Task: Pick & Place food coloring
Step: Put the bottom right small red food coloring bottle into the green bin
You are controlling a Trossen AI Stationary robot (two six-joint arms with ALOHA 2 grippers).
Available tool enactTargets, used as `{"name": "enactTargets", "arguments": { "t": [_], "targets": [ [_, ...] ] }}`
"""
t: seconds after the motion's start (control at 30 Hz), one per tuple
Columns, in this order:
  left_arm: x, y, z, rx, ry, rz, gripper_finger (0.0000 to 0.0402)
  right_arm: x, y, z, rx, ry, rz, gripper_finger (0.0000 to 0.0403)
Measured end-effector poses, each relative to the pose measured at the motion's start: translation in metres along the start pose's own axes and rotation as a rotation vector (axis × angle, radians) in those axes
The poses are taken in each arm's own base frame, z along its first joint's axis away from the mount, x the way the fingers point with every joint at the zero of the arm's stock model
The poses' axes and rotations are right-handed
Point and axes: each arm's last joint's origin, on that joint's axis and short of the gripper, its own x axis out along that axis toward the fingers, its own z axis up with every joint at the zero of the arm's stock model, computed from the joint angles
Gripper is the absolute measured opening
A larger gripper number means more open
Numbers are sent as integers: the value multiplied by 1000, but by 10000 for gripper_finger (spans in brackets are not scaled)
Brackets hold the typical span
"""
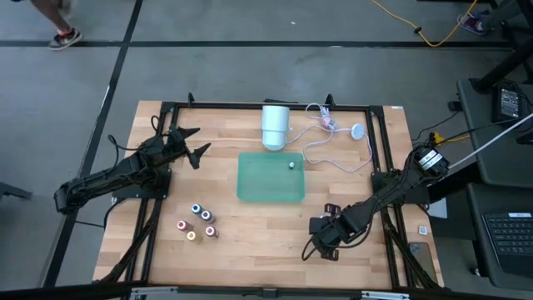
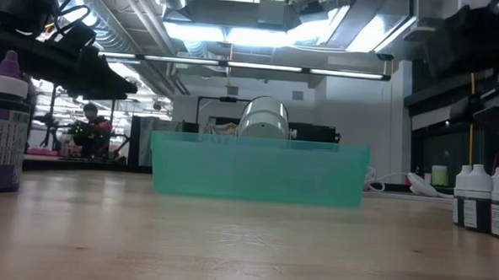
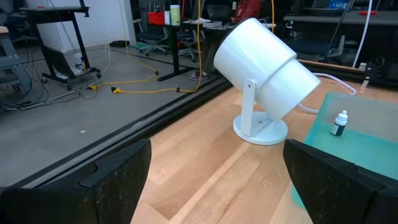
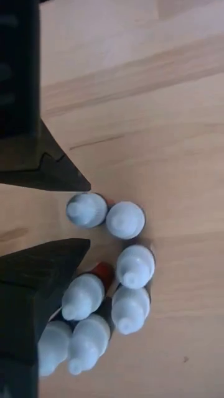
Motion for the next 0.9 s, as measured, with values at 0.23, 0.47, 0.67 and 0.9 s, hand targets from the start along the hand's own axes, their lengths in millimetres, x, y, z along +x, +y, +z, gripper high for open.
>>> {"name": "enactTargets", "arguments": {
  "t": [0.23,0.47,0.67,0.9],
  "targets": [
    [0,0,0,0,0,0,361,0,1,1,-6,-10,9,134],
    [0,0,0,0,0,0,361,0,1,1,-7,-11,8,134],
    [0,0,0,0,0,0,361,0,1,1,-2,-12,8,126],
    [0,0,0,0,0,0,361,0,1,1,2,-16,12,76]
  ]
}}
